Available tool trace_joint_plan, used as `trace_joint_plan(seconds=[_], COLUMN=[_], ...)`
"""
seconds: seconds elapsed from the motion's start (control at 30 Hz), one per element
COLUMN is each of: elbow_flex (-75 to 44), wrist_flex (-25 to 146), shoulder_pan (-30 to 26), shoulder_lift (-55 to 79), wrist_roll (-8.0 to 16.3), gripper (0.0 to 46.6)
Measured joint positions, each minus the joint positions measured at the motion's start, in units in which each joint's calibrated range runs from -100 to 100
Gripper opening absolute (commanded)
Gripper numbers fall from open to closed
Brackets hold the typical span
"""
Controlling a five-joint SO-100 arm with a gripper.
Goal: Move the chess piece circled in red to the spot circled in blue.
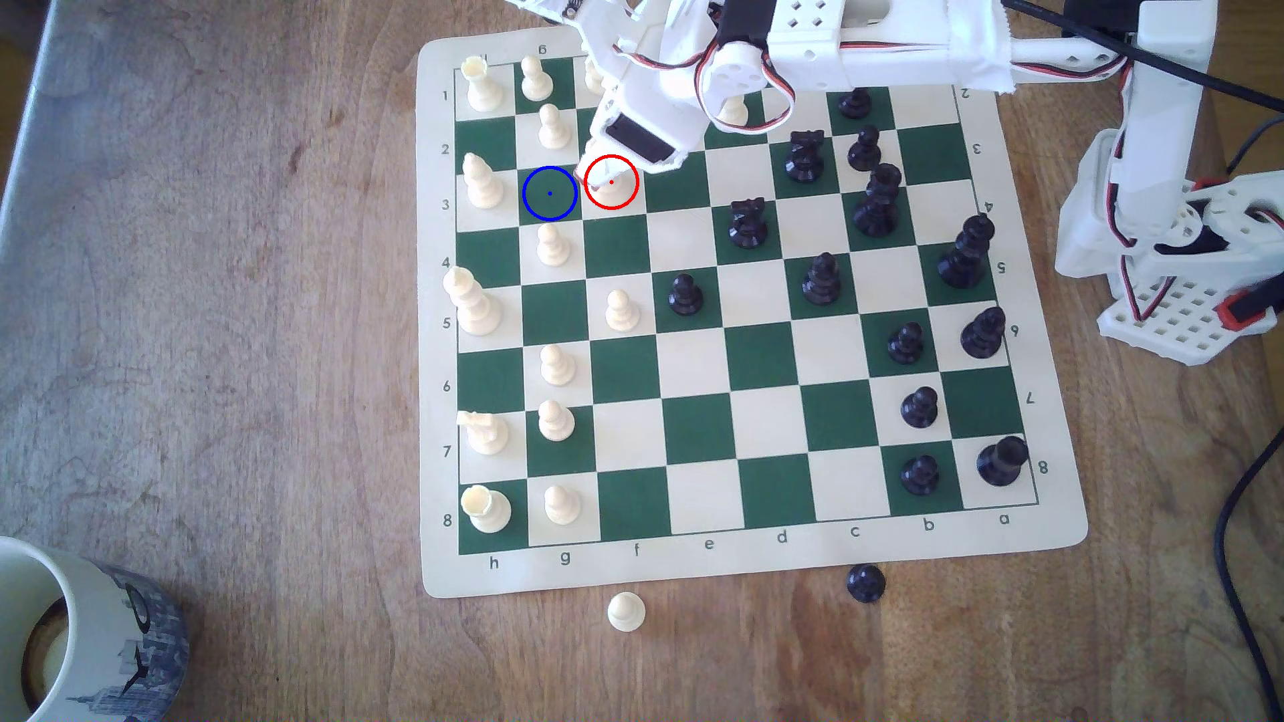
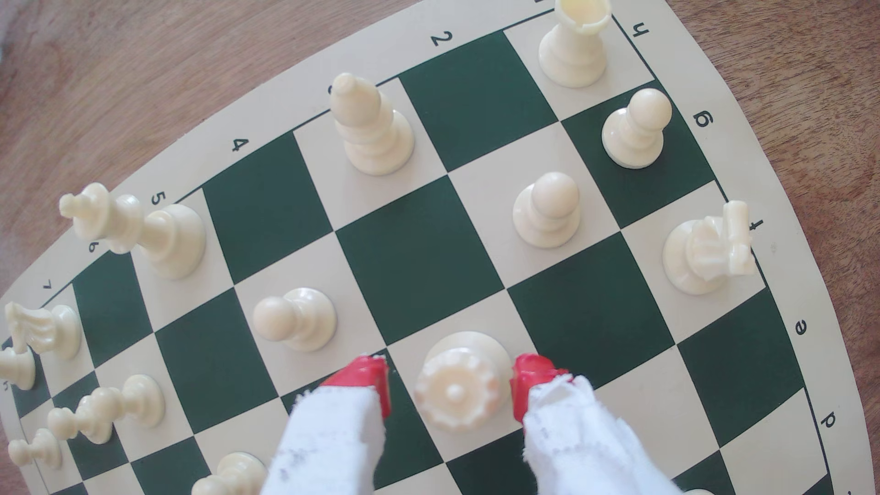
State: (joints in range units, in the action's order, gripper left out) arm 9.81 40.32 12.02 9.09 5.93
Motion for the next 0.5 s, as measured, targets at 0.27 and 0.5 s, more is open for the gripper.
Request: trace_joint_plan(seconds=[0.27, 0.5], elbow_flex=[0.0, 0.0], wrist_flex=[0.0, -0.4], shoulder_pan=[0.0, 0.0], shoulder_lift=[1.09, 1.09], wrist_roll=[0.0, 0.0], gripper=[8.7, 5.7])
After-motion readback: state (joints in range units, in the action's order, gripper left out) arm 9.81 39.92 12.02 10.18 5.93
